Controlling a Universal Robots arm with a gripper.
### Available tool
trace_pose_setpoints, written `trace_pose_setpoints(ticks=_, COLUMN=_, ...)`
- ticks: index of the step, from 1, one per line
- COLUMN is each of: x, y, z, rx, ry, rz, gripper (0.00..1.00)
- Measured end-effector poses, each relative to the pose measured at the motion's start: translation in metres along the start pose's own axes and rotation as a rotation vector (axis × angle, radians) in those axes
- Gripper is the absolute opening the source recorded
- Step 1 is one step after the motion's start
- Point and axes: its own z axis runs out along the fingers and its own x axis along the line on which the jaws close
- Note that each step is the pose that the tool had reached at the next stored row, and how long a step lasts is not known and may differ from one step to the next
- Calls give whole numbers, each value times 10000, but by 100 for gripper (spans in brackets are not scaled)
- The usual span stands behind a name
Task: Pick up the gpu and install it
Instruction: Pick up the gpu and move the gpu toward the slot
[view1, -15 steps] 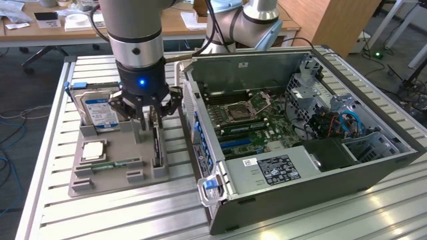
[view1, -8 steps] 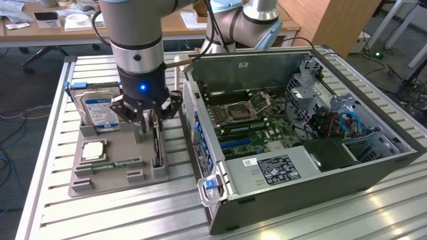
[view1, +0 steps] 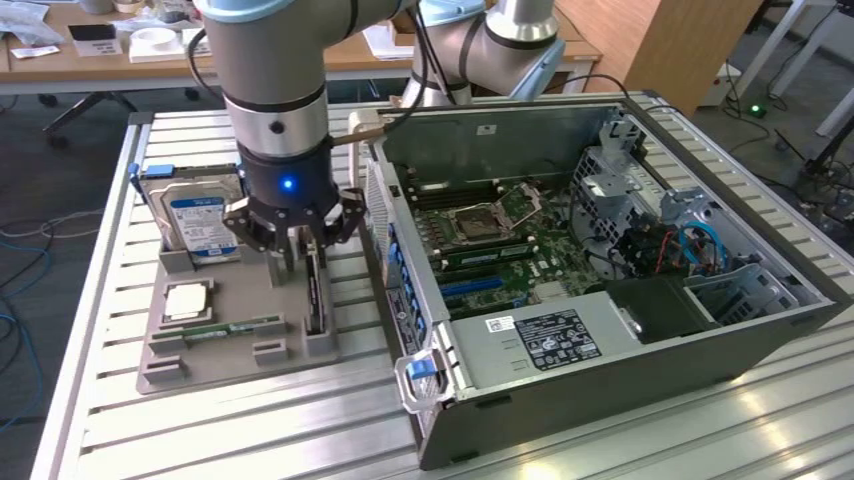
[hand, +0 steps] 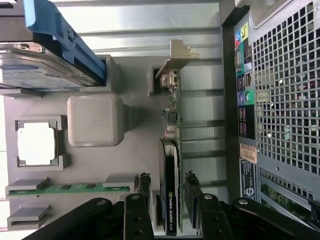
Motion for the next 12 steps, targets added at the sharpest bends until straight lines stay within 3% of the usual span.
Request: trace_pose_setpoints(ticks=12, x=-52, y=0, z=106, rx=0, ry=7, rz=1, gripper=42)
